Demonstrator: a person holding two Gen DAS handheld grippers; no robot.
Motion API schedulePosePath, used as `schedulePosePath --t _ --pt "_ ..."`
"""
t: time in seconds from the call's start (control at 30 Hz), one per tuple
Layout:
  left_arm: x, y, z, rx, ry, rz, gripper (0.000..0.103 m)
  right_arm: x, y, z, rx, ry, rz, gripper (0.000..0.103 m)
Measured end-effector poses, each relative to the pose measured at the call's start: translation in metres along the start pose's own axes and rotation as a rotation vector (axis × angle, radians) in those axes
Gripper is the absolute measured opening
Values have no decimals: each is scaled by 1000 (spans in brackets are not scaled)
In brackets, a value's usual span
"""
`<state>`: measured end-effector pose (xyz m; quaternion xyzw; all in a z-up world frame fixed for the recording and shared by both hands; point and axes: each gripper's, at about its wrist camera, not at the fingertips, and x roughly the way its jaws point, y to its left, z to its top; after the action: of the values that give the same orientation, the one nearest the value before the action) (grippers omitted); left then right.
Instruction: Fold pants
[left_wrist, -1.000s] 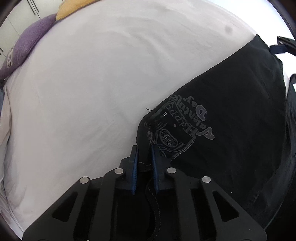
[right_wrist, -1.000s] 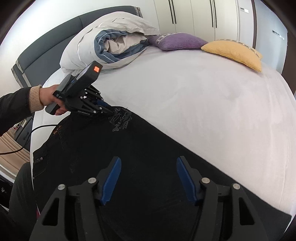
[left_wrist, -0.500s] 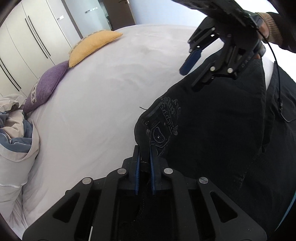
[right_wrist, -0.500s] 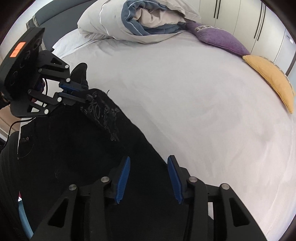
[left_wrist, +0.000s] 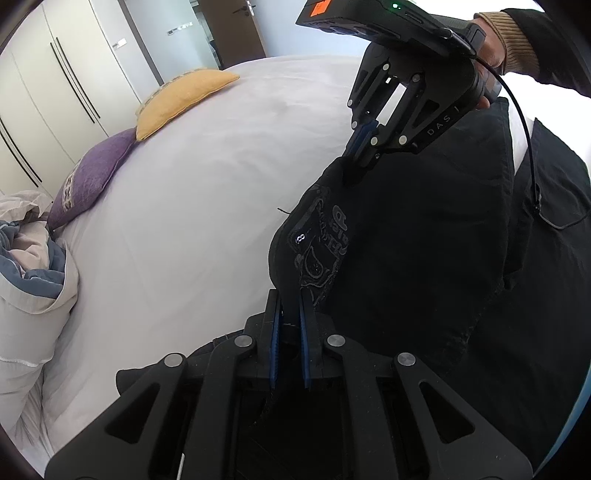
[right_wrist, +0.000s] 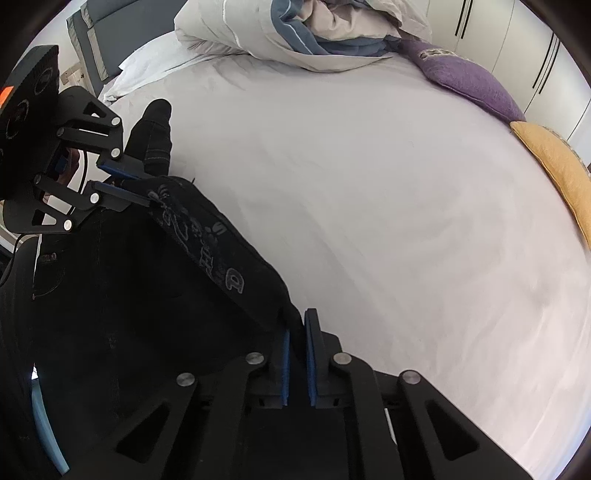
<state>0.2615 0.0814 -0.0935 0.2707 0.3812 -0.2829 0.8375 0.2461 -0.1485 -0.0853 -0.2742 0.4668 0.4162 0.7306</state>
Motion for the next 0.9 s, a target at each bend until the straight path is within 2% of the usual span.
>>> schedulePosePath --t 0.27,0.53,0.77,0.83,0.9 --pt "-17 1 -2 -20 -11 -3 8 -23 25 -12 75 -81 -47 5" --pt "-45 -27 -25 -56 -4 -34 8 -33 61 -31 294 -179 -48 4" --pt "-63 -68 -62 -27 39 -62 8 -24 102 -63 477 -170 26 4" --pt "-67 -79 -72 -7 58 -59 8 -21 117 -70 477 -163 39 4" --pt "-73 -87 -82 -1 72 -67 8 -19 135 -76 424 -130 37 4"
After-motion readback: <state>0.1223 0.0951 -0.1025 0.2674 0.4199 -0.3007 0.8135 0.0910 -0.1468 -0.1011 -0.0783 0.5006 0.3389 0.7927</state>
